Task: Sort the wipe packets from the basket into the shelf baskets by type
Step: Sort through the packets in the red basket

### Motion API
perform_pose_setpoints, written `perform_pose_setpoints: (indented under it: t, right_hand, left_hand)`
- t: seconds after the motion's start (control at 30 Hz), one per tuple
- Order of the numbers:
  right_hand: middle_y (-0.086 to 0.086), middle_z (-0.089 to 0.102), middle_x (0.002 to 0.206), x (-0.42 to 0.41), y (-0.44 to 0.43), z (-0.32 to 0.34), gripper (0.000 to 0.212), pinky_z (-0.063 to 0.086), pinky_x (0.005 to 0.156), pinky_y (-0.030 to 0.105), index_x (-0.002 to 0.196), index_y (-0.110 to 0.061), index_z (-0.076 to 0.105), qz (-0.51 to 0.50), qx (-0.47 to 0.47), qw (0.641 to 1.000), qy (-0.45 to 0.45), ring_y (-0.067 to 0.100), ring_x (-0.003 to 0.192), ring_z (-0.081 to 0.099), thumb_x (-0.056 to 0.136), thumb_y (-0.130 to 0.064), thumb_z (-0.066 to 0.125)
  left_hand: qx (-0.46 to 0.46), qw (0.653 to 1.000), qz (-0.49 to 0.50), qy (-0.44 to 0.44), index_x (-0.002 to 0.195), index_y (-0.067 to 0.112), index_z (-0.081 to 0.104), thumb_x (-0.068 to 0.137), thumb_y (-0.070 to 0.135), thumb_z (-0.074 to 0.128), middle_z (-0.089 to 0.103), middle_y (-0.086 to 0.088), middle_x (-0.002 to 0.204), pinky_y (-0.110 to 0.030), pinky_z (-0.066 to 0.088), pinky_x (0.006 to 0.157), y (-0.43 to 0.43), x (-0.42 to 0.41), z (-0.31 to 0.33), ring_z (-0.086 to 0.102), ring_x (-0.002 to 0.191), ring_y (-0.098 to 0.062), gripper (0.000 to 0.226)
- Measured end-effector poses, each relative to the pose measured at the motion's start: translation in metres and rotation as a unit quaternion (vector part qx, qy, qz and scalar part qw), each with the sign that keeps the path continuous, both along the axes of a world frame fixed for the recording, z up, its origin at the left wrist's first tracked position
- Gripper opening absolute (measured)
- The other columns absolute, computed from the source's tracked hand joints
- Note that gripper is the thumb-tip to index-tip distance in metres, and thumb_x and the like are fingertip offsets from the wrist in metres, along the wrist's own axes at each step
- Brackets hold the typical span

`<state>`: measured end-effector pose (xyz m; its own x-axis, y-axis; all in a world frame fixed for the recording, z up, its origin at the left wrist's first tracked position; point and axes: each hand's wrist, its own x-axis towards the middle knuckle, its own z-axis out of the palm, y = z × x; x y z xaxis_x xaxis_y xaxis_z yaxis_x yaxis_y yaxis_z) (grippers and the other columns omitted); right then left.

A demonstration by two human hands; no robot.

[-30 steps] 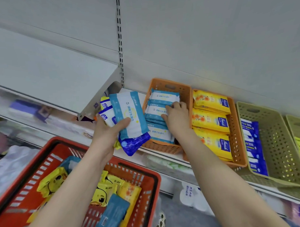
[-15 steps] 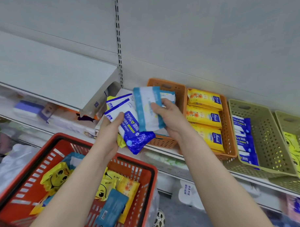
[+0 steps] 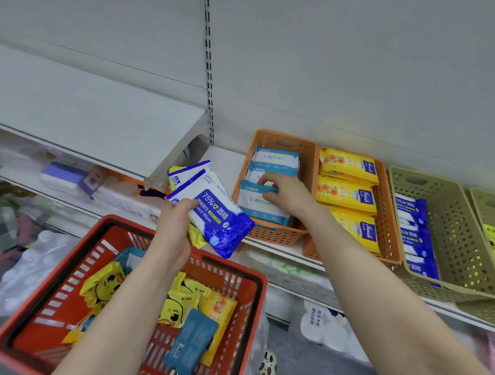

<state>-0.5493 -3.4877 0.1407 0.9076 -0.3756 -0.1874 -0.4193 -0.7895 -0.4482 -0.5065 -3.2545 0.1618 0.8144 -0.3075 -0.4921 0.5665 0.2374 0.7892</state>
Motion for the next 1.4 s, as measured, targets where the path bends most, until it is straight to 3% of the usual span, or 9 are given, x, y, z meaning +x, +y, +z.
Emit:
perform_pose_setpoints:
  t: [0.2,0.43,0.57,0.7,0.83,1.1,1.23,1.3,1.4]
  right_hand:
    - [0.008,0.056,0.123,-0.003,0.0,-0.022,0.037,0.041,0.094,0.041,0.132,-0.033,0.055,0.02,-0.144,0.989,-0.002,0.03,0.118,0.048,0.095,-0.035,0.056]
    - [0.004,0.055,0.121,-0.006,0.003,-0.023,0.033,0.04,0.092,0.04,0.129,-0.033,0.059,0.019,-0.165,0.986,-0.006,0.025,0.115,0.048,0.097,-0.036,0.053]
    - [-0.003,0.065,0.097,-0.011,0.022,0.008,0.014,0.045,0.073,0.025,0.107,-0.023,0.066,-0.085,0.074,0.98,-0.166,0.012,0.089,0.06,0.096,-0.027,0.059]
    - [-0.003,0.071,0.096,-0.027,0.053,0.038,0.031,0.052,0.064,0.02,0.105,-0.017,0.063,-0.106,0.347,0.922,-0.138,0.008,0.083,0.07,0.088,-0.043,0.068]
    - [-0.002,0.071,0.107,-0.05,0.058,0.041,0.037,0.06,0.079,0.034,0.111,-0.018,0.06,-0.129,0.366,0.911,-0.14,0.013,0.093,0.071,0.082,-0.033,0.077]
    - [0.007,0.073,0.107,-0.134,0.0,0.049,0.025,0.059,0.074,0.037,0.12,-0.014,0.055,-0.271,0.521,0.777,-0.228,0.021,0.089,0.073,0.097,-0.023,0.059]
    - [0.008,0.073,0.096,-0.178,-0.071,0.049,0.011,0.058,0.072,0.037,0.103,-0.013,0.059,-0.339,0.489,0.723,-0.35,0.019,0.076,0.071,0.1,-0.009,0.049]
    - [0.008,0.072,0.095,-0.205,-0.12,0.043,0.012,0.057,0.075,0.04,0.097,-0.018,0.059,-0.384,0.403,0.739,-0.379,0.021,0.078,0.071,0.098,-0.011,0.05]
    - [0.002,0.072,0.092,-0.243,-0.187,0.032,0.011,0.057,0.079,0.046,0.093,-0.023,0.061,-0.39,0.175,0.856,-0.292,0.029,0.087,0.07,0.091,-0.019,0.051]
  left_hand:
    - [0.006,1.0,-0.008,-0.024,0.128,0.016,0.046,0.095,0.018,0.06,0.068,-0.002,0.108,-0.03,0.057,0.067,-0.003,0.001,0.001,0.07,0.093,-0.017,0.036]
    - [0.004,0.999,-0.024,-0.045,0.129,0.016,0.049,0.095,0.018,0.059,0.069,0.0,0.108,-0.023,0.059,0.06,-0.009,0.003,0.001,0.072,0.088,-0.013,0.035]
    - [0.005,0.997,-0.037,-0.065,0.126,0.016,0.051,0.094,0.018,0.061,0.07,-0.002,0.111,-0.024,0.059,0.062,-0.012,0.001,-0.001,0.073,0.086,-0.012,0.034]
    - [0.033,0.99,-0.061,-0.12,0.127,0.017,0.052,0.086,0.022,0.07,0.071,-0.001,0.113,-0.027,0.06,0.066,-0.018,-0.005,0.0,0.073,0.092,-0.014,0.045]
    - [0.037,0.984,-0.094,-0.146,0.125,0.019,0.053,0.081,0.023,0.075,0.072,0.001,0.109,-0.028,0.06,0.066,-0.031,-0.018,0.004,0.074,0.09,-0.013,0.049]
    - [0.01,0.984,-0.144,-0.1,0.13,0.023,0.052,0.095,0.025,0.062,0.072,-0.003,0.113,-0.037,0.062,0.071,-0.084,-0.064,0.013,0.074,0.093,-0.02,0.036]
    - [-0.01,0.985,-0.136,-0.107,0.132,0.015,0.052,0.098,0.017,0.058,0.071,-0.009,0.118,-0.039,0.061,0.079,-0.131,-0.096,0.021,0.072,0.095,-0.024,0.034]
    - [-0.017,0.986,-0.133,-0.099,0.135,0.012,0.05,0.099,0.016,0.056,0.07,-0.01,0.119,-0.037,0.062,0.075,-0.156,-0.112,0.024,0.073,0.092,-0.022,0.036]
    - [-0.02,0.988,-0.123,-0.093,0.132,0.014,0.051,0.099,0.016,0.057,0.071,-0.009,0.116,-0.037,0.062,0.073,-0.193,-0.134,0.022,0.073,0.085,-0.018,0.034]
